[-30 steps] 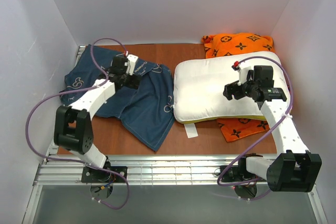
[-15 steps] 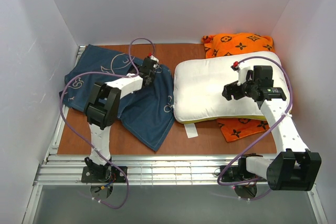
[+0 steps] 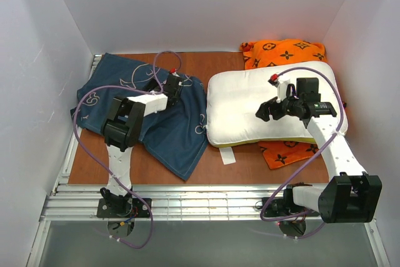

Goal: Put the pillow into the pillowcase

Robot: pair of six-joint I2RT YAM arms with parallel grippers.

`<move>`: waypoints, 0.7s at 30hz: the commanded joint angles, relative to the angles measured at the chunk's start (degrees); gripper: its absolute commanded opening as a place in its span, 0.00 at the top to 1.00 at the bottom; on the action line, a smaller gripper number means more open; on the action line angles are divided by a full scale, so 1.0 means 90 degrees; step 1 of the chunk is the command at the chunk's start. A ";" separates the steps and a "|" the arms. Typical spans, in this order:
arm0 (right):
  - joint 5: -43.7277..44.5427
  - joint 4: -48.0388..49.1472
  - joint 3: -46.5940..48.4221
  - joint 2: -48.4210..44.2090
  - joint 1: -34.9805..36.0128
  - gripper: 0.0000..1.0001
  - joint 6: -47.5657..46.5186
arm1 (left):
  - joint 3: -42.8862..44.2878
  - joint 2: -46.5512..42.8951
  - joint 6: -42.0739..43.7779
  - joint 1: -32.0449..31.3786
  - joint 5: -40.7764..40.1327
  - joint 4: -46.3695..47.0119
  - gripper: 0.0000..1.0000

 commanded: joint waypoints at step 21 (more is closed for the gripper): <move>-0.0390 0.0079 0.0597 0.0445 0.0635 0.01 0.0000 | 0.1705 -0.0593 -0.0225 0.0304 0.2568 -0.2494 1.00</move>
